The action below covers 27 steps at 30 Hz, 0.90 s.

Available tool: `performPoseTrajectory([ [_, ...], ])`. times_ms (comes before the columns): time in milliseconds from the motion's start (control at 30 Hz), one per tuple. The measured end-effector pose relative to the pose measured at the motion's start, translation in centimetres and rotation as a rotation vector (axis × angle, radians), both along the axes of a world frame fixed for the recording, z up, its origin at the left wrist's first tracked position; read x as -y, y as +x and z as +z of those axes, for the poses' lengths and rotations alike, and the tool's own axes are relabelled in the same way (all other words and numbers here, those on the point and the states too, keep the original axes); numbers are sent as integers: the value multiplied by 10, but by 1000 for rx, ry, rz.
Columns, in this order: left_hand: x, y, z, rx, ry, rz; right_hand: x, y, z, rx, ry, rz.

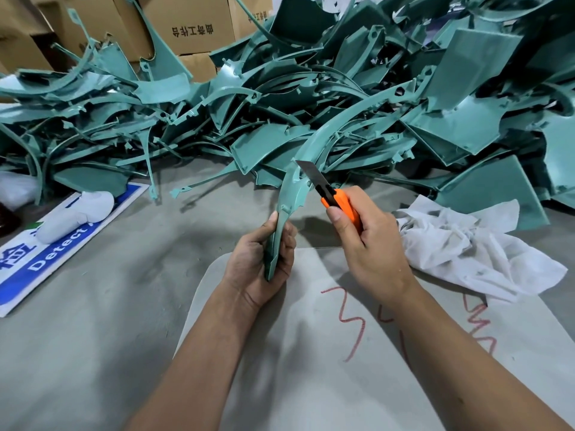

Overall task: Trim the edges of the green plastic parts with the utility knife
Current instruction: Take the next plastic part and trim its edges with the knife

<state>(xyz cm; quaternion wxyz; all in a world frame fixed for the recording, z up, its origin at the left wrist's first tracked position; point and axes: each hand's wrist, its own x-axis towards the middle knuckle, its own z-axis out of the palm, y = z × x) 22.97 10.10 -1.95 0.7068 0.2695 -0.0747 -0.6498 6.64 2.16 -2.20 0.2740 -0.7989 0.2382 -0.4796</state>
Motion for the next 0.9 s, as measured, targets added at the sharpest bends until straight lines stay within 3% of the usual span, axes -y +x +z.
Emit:
performPoseTrajectory([
  [200,1,0,-1,2,16,12,1,1,-3,-36,-4,-78],
  [467,-2,-1,3,32,25,35,0,0,3,-23,-14,122],
  [700,-6,-2,5,11,32,-29,4,-6,7,-21,-35,169],
  [900,-2,-3,3,-3,80,128,4,-8,6,16,-43,154],
])
